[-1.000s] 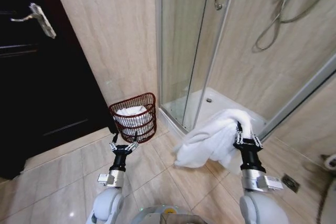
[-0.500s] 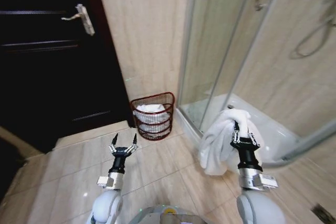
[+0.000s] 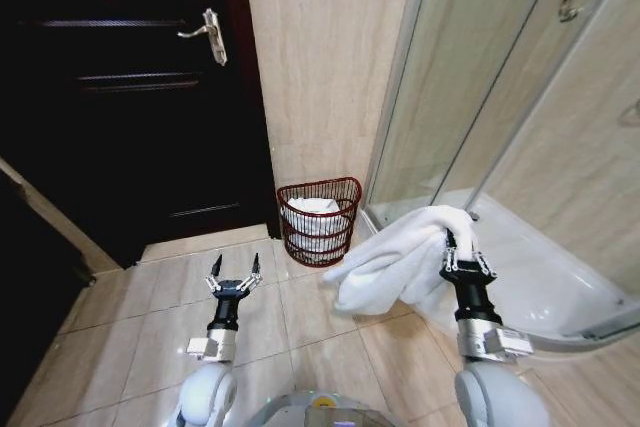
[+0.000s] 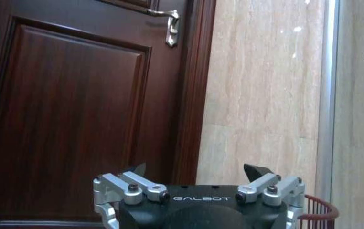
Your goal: Discard the used towel into the hamper.
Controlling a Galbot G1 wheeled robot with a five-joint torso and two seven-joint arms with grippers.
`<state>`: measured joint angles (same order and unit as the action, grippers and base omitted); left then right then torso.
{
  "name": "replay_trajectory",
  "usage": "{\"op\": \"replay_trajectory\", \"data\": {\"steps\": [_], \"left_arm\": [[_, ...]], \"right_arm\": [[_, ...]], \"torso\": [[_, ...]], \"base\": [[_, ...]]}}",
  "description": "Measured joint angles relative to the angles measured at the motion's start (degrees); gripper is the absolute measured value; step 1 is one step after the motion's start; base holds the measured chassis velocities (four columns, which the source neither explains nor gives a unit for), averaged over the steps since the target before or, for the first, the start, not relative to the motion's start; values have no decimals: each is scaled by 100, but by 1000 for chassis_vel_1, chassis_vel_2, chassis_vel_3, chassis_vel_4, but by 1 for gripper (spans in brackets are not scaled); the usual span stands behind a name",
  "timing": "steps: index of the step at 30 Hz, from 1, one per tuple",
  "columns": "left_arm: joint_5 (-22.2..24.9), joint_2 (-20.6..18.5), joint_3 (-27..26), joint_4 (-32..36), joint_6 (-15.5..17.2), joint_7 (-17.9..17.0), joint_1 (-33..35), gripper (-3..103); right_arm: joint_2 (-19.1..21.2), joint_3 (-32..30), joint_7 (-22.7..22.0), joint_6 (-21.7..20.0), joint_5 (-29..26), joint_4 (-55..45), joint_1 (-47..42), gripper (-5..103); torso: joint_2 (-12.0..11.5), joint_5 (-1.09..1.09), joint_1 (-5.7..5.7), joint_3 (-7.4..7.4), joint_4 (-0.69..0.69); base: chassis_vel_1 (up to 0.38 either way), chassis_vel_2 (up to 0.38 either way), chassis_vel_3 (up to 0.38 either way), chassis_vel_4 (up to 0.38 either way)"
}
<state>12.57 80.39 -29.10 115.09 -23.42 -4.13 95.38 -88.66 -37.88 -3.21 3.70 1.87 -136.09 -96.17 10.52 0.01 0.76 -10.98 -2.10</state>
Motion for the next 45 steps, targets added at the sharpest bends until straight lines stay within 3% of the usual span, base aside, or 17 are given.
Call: {"op": "replay_trajectory", "data": {"steps": [11, 23, 45], "left_arm": [[-5, 21, -7, -23, 33, 7, -42, 100], [51, 29, -5, 28, 94, 19, -70, 100], [76, 58, 20, -150, 12, 23, -59, 100]], "right_arm": [[53, 56, -28, 53, -3, 147, 103, 18], [79, 224, -64, -76, 39, 59, 204, 18], [87, 261, -15, 465, -37, 242, 125, 18]], "torso": [[0, -2, 0, 0, 2], [0, 4, 0, 0, 0], [0, -2, 0, 0, 1]], "base": [[24, 29, -25, -37], [214, 202, -207, -213], [53, 52, 24, 30]]}}
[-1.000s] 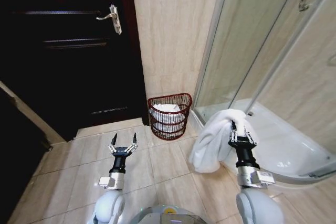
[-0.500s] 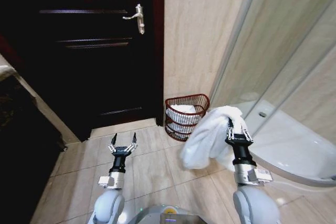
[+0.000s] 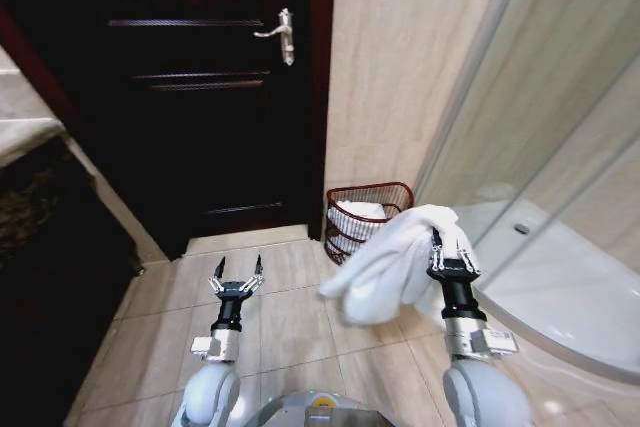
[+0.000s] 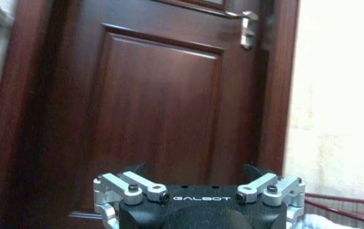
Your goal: Discard the used towel into the hamper.
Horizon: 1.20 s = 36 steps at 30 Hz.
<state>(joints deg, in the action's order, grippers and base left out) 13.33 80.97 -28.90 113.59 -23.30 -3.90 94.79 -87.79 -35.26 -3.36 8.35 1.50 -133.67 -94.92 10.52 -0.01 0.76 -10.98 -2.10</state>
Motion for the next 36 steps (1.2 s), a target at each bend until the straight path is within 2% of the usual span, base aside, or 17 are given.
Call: {"op": "replay_trajectory", "data": {"steps": [5, 22, 30, 33, 34, 36], "left_arm": [[-194, 59, -123, -104, -184, 22, -82, 100], [-223, 25, -121, -38, -106, 13, -13, 100], [-206, 1, -130, -12, -99, 49, -9, 100], [-201, 13, -158, -10, -100, 47, 7, 100], [-201, 13, -158, -10, -100, 47, 7, 100], [-193, 0, -202, 17, -87, 42, 43, 100]], "right_arm": [[14, -4, -70, -97, -202, -25, 46, 18], [38, -8, -40, -160, -310, 21, 133, 18], [34, 37, -147, -344, -282, -40, 175, 18], [117, 12, -332, -888, -552, -221, 585, 18], [117, 12, -332, -888, -552, -221, 585, 18], [345, -94, -519, -1425, -1041, -353, 967, 18]], "torso": [[0, 2, 0, 0, -2], [0, 1, 0, 0, 0], [0, 0, 0, -1, 0], [0, 0, 1, -1, 0], [0, 0, 1, -1, 0], [0, 0, 0, 0, 0]], "base": [[90, 92, 58, 64], [-50, 57, 58, -37], [-92, 97, 88, -93], [-20, 26, 12, -23], [0, 0, 0, 0], [0, 0, 0, 0]]}}
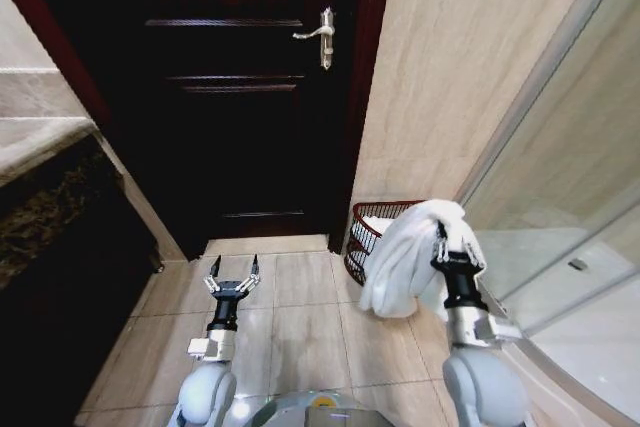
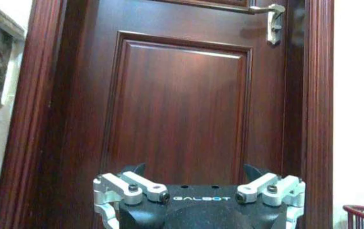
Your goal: Discard the used towel into the hamper.
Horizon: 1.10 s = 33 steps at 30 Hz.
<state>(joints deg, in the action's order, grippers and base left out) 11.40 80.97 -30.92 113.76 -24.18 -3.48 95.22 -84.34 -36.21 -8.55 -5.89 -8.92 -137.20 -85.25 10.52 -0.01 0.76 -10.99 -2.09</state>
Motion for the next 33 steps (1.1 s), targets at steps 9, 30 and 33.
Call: {"op": "replay_trajectory", "data": {"steps": [9, 30, 33], "left_arm": [[-27, 136, -188, 221, 148, 13, 106, 100], [-177, 331, -272, 265, 294, -237, 289, 100], [-172, 343, -302, 259, 241, -263, 323, 100]], "right_arm": [[1376, -519, -347, -891, -1773, 16, 1506, 18], [2402, 334, -266, -1272, -2575, 2904, 5499, 18], [2404, 424, -126, -1237, -2389, 3365, 5858, 18]], "torso": [[0, -1, 0, 0, 0], [-1, 4, 0, 0, -1], [-1, -3, 1, -1, -1]], "base": [[0, 0, 0, 0], [0, 0, 0, 0], [0, 0, 0, 0]]}}
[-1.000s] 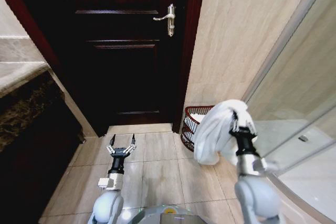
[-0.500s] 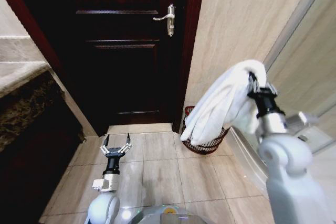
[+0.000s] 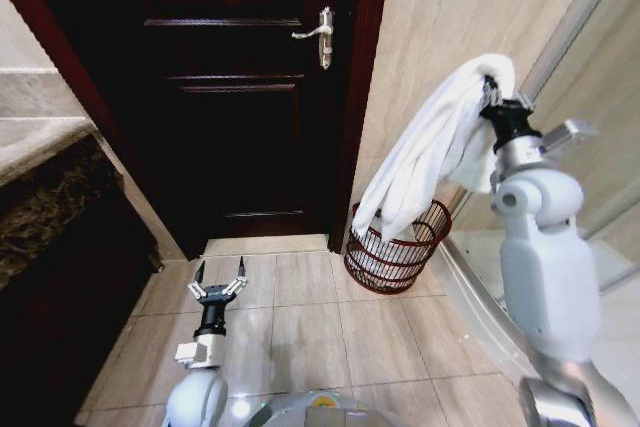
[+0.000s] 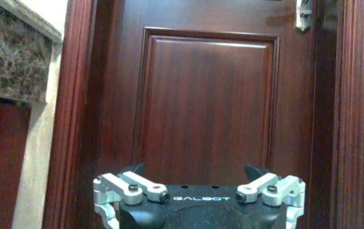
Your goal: Discard the used towel into the hamper.
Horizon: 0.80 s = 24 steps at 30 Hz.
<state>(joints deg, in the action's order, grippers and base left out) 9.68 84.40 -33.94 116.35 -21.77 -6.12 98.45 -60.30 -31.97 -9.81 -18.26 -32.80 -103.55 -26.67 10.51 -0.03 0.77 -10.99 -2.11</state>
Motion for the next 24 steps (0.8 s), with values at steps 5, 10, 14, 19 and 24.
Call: {"op": "replay_trajectory", "data": {"steps": [5, 10, 14, 19, 24], "left_arm": [[133, -77, -317, 5, -4, 12, -152, 100], [376, -97, -549, 144, 251, 97, -434, 100], [430, -64, -559, 167, 225, 129, -404, 100], [470, -67, -584, 119, 136, 205, -382, 100], [452, -68, -574, 105, 111, 210, -381, 100]], "right_arm": [[27, 98, 98, 44, 193, 524, 358, 18], [-58, 147, 314, 114, 330, 739, 38, 18], [-293, 218, 418, 353, 448, 961, -194, 18], [-625, 324, 431, 533, 468, 1145, -360, 18], [-815, 365, 327, 584, 475, 1196, -467, 18]], "torso": [[0, 7, 0, 1, 0], [1, 3, 0, 1, 3], [0, 3, -1, 1, 1], [1, 6, -1, 1, 1], [-14, 5, -6, 15, 0]], "base": [[0, 0, 0, 0], [0, 0, 0, 0], [0, 0, 0, 0], [0, 0, 0, 0], [0, 0, 0, 0]]}}
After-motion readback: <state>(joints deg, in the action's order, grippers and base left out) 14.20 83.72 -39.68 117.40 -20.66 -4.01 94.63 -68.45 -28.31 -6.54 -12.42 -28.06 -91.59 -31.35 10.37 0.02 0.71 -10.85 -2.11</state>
